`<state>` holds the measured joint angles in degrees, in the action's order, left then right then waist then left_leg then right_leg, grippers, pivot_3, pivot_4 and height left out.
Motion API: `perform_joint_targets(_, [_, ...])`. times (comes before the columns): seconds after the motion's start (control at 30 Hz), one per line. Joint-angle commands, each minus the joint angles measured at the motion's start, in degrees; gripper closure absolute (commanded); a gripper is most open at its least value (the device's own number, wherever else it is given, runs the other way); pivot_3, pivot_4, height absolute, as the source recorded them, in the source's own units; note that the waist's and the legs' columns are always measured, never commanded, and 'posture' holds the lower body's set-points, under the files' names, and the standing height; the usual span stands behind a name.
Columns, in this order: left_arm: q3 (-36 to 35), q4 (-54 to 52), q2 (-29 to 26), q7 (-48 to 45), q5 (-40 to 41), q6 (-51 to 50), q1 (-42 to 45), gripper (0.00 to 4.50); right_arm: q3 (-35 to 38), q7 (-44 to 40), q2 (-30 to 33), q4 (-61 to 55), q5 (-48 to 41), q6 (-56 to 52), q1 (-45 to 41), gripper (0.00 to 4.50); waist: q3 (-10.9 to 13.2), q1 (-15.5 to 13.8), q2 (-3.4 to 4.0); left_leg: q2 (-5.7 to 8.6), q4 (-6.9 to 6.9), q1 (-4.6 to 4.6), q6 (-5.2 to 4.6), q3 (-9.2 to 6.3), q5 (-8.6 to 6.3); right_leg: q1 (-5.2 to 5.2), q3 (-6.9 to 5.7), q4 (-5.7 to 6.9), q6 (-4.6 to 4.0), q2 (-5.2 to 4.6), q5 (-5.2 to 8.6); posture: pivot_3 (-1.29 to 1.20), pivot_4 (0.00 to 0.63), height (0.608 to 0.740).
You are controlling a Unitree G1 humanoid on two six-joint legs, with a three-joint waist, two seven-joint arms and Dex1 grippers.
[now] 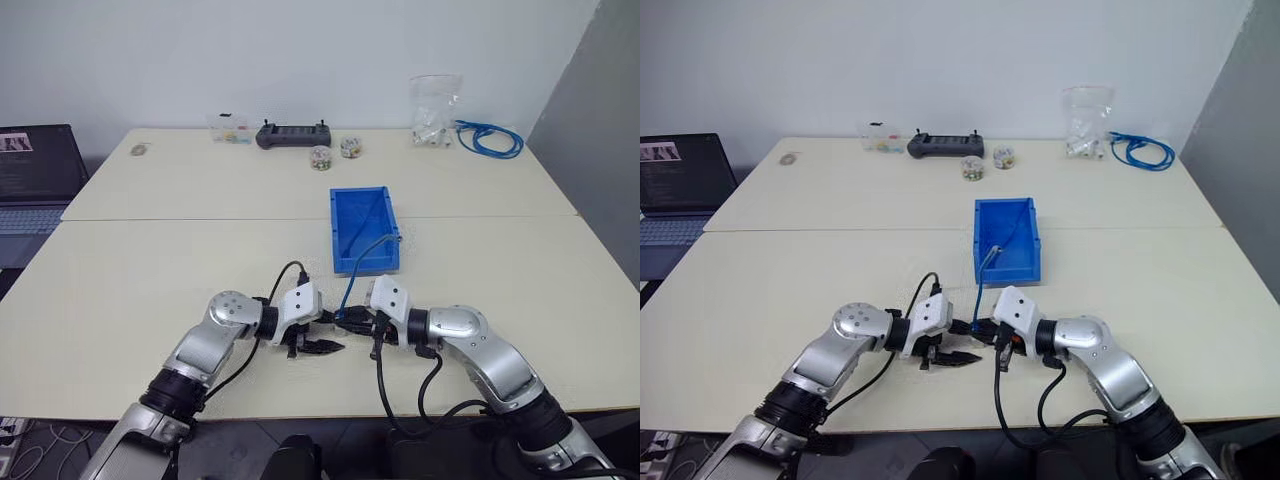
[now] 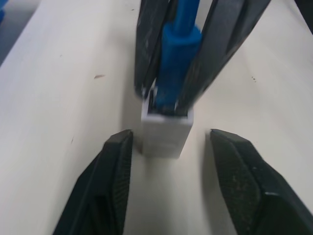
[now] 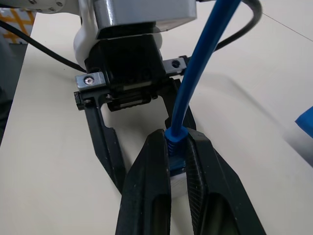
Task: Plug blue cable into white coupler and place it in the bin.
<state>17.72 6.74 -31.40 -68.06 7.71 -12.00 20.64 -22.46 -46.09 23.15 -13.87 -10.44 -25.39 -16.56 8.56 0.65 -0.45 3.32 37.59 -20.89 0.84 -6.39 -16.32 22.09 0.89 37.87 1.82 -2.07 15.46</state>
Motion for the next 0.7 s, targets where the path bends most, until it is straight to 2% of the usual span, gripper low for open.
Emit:
perform_joint_targets(0.03, [-5.84, -4.97, -3.54, 0.94, 3.60, -3.70, -2.68, 1.06, 2.39, 0.77, 0.34, -2.02, -1.66, -2.44, 1.03, 4.36, 0.18, 0.04, -0.05, 0.00, -0.03, -0.01, 0.00, 0.00, 0.00, 0.05, 0.00, 0.00, -0.01, 0.00, 0.00, 0.00, 0.150, 0.740])
perform_joint_targets(0.2, [-12.84, -12.55, -5.11, 5.89, 7.47, -8.18, -5.02, 0.00, 6.84, 2.10, 0.15, -8.25, -6.11, -7.05, 0.56, 4.36, 0.80, -0.30, -0.12, 0.00, -0.22, -0.21, 0.01, -0.03, 0.01, 0.16, -0.01, 0.01, -0.06, -0.01, 0.02, 0.00, 0.150, 0.740])
perform_joint_targets(0.3, [-17.47, -19.12, -6.65, 8.73, 10.18, -12.83, -6.50, 0.00, 11.95, 4.29, -0.74, -12.40, -11.05, -12.56, -0.69, 4.36, 0.91, -0.42, -0.16, 0.01, -0.20, -0.64, 0.04, -0.07, 0.02, 0.48, -0.03, 0.01, -0.33, -0.03, -0.15, 0.00, 0.150, 0.740])
perform_joint_targets(0.37, [-18.45, -23.77, -7.84, 10.38, 10.58, -15.10, -6.53, 0.00, 15.58, 6.05, -1.13, -13.71, -14.22, -16.45, -2.42, 4.36, 0.92, -0.38, -0.18, 0.01, -0.15, -1.14, 0.10, -0.03, 0.05, 1.03, -0.01, 0.10, -0.37, -0.03, -0.18, 0.00, 0.150, 0.740])
perform_joint_targets(0.43, [-18.48, -28.25, -8.86, 12.24, 11.35, -19.53, -4.73, 0.00, 19.90, 8.21, -2.17, -13.23, -17.77, -20.51, -6.13, 4.36, 1.01, -0.37, -0.20, 0.02, -0.17, -1.21, 0.41, -0.02, 0.23, 1.09, -0.01, 0.11, -0.38, -0.06, -0.18, 0.00, 0.150, 0.740])
perform_joint_targets(0.6, [-15.93, -32.80, -9.33, 15.05, 11.96, -26.44, 0.72, 0.00, 24.15, 11.46, -2.75, -6.09, -21.22, -27.16, -16.10, 4.36, 1.06, -0.30, -0.19, 0.07, -0.20, -1.23, 0.37, 0.04, 0.21, 1.09, -0.01, 0.09, -0.38, -0.08, -0.18, 0.00, 0.150, 0.740])
perform_joint_targets(0.7, [-13.43, -32.33, -5.67, 21.41, 10.15, -31.47, 7.10, 0.00, 23.94, 11.66, -3.03, 3.92, -20.39, -28.20, -23.51, 4.36, 1.09, -0.23, -0.22, 0.08, -0.25, -1.20, 0.36, 0.05, 0.21, 1.10, -0.02, 0.13, -0.38, -0.07, -0.18, 0.00, 0.150, 0.740])
